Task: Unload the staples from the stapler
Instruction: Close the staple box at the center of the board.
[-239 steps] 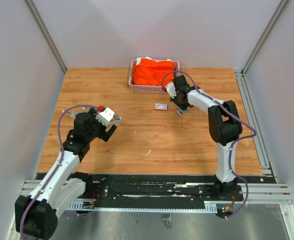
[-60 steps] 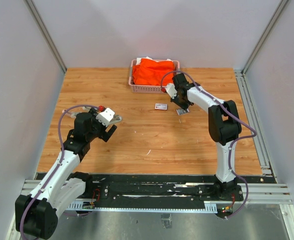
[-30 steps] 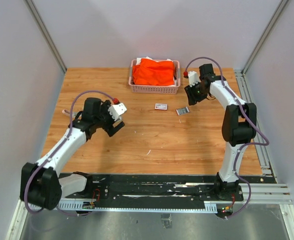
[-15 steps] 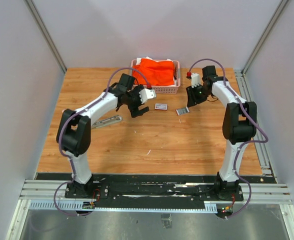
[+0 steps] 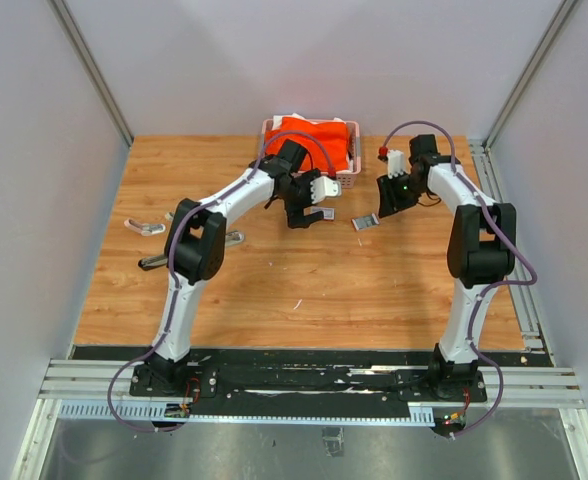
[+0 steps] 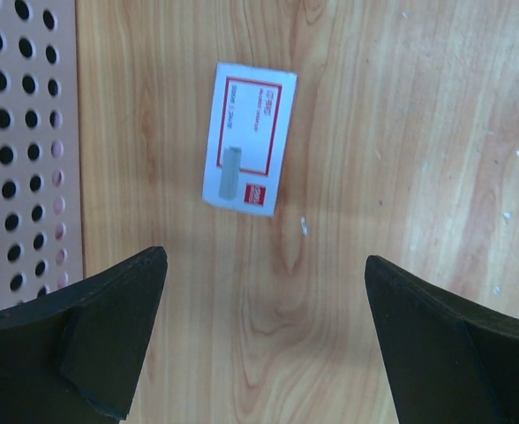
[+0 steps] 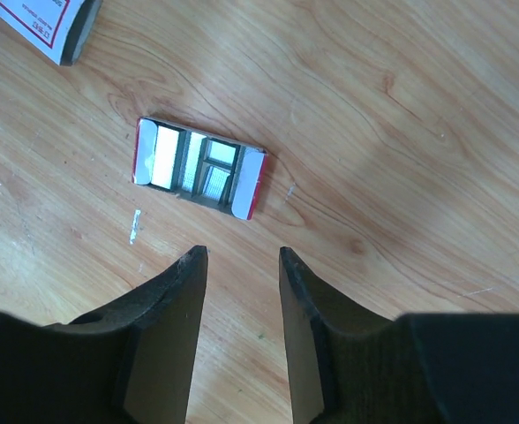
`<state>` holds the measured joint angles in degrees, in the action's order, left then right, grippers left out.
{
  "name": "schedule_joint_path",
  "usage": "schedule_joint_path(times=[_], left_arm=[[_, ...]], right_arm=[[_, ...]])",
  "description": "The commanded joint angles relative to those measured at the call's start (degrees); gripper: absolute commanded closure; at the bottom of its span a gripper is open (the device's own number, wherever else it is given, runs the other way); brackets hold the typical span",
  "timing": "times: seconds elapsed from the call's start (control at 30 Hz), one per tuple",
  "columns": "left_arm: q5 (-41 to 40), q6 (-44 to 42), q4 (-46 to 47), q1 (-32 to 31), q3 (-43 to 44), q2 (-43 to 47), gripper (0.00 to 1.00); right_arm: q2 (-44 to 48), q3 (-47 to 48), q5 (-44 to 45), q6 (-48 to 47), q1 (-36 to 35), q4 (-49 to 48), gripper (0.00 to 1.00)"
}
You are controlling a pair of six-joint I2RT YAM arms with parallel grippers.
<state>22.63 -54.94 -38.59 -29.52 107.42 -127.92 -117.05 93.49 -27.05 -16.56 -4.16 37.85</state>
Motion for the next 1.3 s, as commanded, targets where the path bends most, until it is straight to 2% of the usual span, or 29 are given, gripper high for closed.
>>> schedule_joint_path(times=[0.0, 0.17, 0.47, 0.73, 0.87, 0.97, 1.03, 1.27], left_arm=[[-0.5, -0.5, -3.0, -1.9, 6.7, -4.5, 0.01], [-1.8, -0.4, -5.4, -3.3, 13.5, -10.0, 0.01], [-6.9, -1.5, -5.7, -5.4, 18.2, -15.5, 0.02], [-5.6, -4.9, -10.2, -5.6, 20.4, -17.3, 0.13], [-4.4, -5.1, -11.7, -5.6, 20.4, -17.2, 0.22], [-4.3, -4.3, -11.9, -5.6, 20.2, -17.1, 0.3], [-4.2, -2.9, -11.8, -5.6, 20.2, -17.2, 0.3], [-2.9, 2.0, -11.2, -5.6, 20.0, -17.2, 0.41]], right_arm=[[0.8, -1.1, -1.3, -0.5, 1.4, 1.3, 0.6], [0.8, -1.4, -1.0, -0.9, 1.7, 1.5, 0.61], [0.5, -1.4, -1.0, -0.7, 2.0, 1.6, 0.61], [0.0, -1.3, -1.1, 0.0, 2.2, 1.6, 0.62], [-1.2, -0.9, -4.4, 2.6, 3.5, 1.2, 0.62], [-1.9, -1.7, -8.8, 6.1, 5.3, -0.3, 0.62], [-2.1, -2.5, -10.6, 7.5, 6.2, -1.4, 0.62], [-3.0, -2.3, -11.5, 9.9, 6.9, -2.6, 0.63]])
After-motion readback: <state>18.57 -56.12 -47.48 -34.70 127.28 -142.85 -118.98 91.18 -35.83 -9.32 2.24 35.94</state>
